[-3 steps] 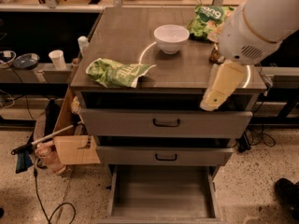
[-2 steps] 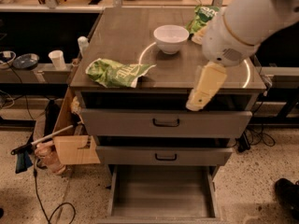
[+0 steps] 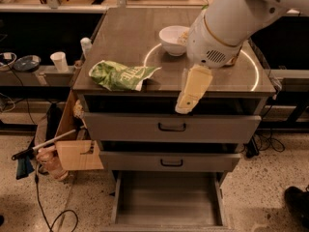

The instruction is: Place green jalapeno chip bag into bottom drawer

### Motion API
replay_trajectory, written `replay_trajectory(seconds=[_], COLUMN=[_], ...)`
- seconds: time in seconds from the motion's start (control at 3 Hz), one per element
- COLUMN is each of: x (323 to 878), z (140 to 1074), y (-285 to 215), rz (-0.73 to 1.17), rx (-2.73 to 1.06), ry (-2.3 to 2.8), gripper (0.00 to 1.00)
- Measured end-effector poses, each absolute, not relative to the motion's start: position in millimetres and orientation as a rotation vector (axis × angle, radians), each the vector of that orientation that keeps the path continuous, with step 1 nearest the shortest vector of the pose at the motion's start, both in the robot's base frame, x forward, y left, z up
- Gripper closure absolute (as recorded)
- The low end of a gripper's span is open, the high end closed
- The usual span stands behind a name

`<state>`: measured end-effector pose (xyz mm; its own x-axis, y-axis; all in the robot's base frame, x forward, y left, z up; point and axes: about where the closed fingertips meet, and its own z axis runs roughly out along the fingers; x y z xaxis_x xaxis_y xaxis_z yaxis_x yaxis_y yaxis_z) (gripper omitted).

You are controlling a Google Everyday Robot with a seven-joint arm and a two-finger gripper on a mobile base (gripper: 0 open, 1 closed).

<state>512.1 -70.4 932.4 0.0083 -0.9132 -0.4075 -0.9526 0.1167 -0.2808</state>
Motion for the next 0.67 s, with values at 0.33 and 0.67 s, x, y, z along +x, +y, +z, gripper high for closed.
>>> replay_trajectory(seconds=[0.33, 0.67], x=[519.3, 531.6], z=[929.5, 926.2], y=[-66.6, -47.5], rz=[0.105, 0.126], rx=[-1.81, -1.838], ry=[1.893, 1.844], gripper=[0.0, 0.0])
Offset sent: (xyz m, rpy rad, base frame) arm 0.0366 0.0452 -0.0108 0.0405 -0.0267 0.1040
